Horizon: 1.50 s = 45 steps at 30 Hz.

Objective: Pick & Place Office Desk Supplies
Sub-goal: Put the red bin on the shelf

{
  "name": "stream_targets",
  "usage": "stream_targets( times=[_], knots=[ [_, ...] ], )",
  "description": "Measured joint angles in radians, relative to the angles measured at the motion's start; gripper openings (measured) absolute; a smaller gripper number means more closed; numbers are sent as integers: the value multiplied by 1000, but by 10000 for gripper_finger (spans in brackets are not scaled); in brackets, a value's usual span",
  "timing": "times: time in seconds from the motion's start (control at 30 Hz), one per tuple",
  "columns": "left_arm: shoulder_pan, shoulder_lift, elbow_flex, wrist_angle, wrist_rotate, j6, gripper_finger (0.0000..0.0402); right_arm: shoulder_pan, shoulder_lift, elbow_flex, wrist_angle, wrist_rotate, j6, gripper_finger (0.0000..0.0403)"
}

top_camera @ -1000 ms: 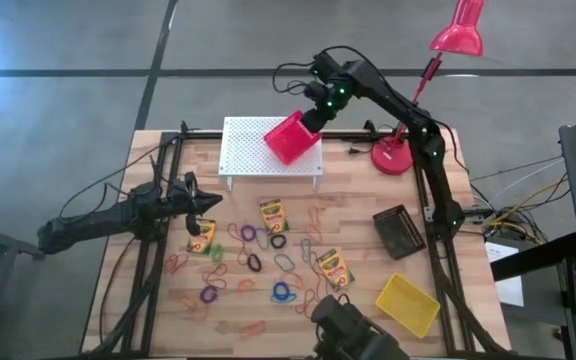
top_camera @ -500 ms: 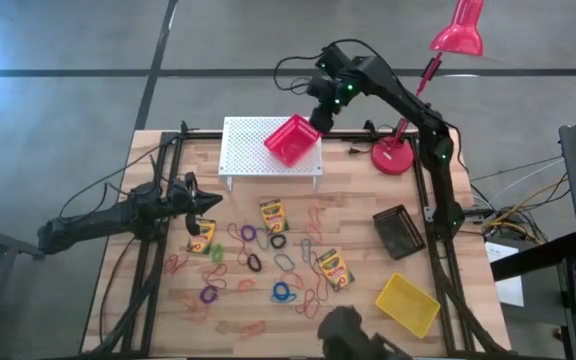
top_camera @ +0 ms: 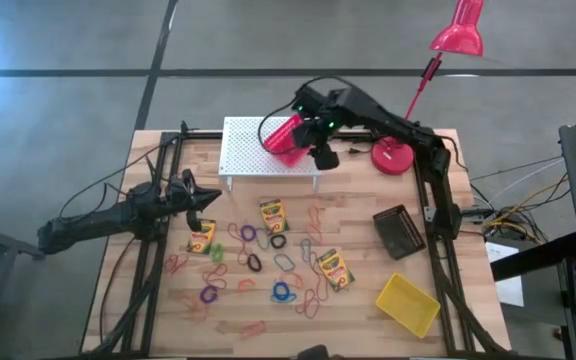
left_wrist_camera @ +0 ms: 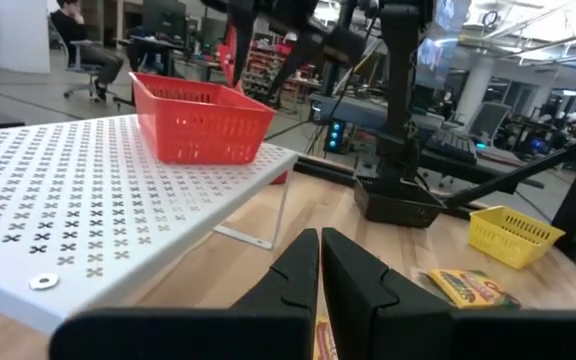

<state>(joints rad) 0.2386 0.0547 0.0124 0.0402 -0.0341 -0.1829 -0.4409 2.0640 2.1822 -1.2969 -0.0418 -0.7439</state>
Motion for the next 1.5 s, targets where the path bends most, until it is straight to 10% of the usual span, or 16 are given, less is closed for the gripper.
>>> stream_targets(
  times=[0.63, 1.5],
  knots=[
    [0, 0, 0, 16, 0, 3, 23, -11, 34, -77, 165, 23, 155, 15],
    [0, 0, 0, 16, 0, -1, 23, -29, 42, -64, 256, 71, 348, 19]
  ],
)
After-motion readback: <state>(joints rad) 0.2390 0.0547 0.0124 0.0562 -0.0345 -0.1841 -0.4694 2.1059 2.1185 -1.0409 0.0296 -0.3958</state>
